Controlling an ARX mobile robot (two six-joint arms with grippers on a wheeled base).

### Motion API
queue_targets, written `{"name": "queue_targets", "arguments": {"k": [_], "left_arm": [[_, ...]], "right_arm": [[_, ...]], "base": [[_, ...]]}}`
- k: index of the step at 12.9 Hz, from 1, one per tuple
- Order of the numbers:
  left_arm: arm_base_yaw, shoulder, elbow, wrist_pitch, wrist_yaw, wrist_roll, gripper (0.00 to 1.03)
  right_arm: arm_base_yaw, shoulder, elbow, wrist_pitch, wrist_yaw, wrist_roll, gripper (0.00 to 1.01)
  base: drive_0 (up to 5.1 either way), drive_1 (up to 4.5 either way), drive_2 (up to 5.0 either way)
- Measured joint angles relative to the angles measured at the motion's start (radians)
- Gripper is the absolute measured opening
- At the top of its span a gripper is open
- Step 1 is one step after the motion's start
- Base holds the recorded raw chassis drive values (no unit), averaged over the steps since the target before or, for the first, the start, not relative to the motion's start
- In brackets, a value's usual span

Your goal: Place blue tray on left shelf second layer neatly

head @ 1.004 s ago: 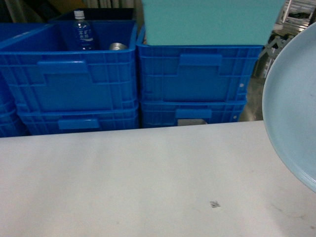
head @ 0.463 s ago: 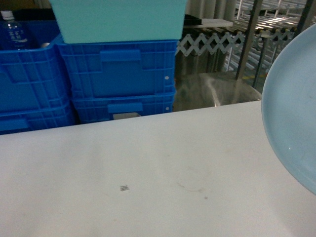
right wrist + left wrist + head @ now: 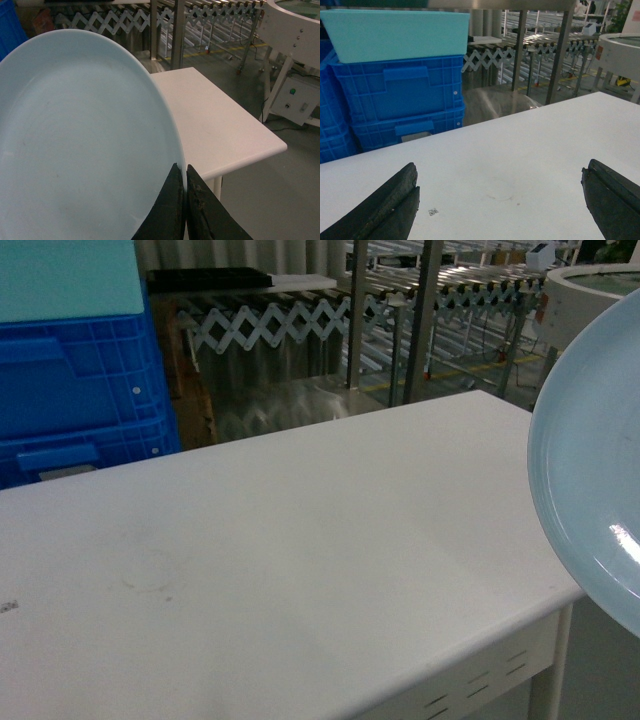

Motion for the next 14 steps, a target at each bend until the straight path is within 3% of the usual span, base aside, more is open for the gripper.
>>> {"name": "queue_targets", "arguments": {"k": [14], "left_arm": [[0.000,0.000,0.000,-0.001,0.004,0.000,0.98]], "right_arm": [[0.000,0.000,-0.002,-0.003,0.002,0.000,0.02]], "base": [[3.3,-3.03,-4.9]]}}
